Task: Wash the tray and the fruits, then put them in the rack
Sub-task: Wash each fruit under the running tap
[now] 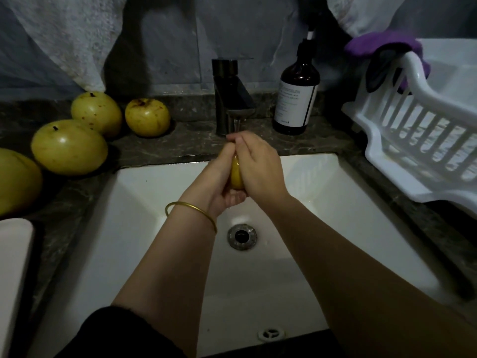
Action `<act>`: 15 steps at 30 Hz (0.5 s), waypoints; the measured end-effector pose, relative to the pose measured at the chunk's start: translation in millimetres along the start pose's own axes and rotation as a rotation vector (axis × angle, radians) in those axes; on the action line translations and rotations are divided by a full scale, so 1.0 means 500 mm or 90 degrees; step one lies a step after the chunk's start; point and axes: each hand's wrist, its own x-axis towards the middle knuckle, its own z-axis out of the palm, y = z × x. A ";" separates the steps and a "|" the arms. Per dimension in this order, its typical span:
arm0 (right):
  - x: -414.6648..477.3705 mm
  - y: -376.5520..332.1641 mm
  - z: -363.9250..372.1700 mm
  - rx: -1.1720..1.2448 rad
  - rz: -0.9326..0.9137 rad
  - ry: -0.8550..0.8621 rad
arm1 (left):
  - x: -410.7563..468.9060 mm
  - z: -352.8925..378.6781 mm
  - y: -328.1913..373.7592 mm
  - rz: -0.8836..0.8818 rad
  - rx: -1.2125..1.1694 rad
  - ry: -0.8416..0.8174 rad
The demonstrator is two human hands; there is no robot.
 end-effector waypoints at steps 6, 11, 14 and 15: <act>0.013 0.001 -0.025 0.261 0.265 -0.075 | -0.005 -0.002 -0.004 -0.032 0.091 0.016; 0.014 0.017 -0.036 0.623 0.486 -0.159 | -0.012 -0.006 0.004 -0.081 -0.103 -0.033; 0.014 0.017 -0.033 0.673 0.490 -0.203 | -0.020 -0.010 0.004 -0.122 -0.177 -0.070; 0.013 0.016 -0.034 0.681 0.484 -0.204 | -0.022 -0.011 0.004 -0.132 -0.184 -0.082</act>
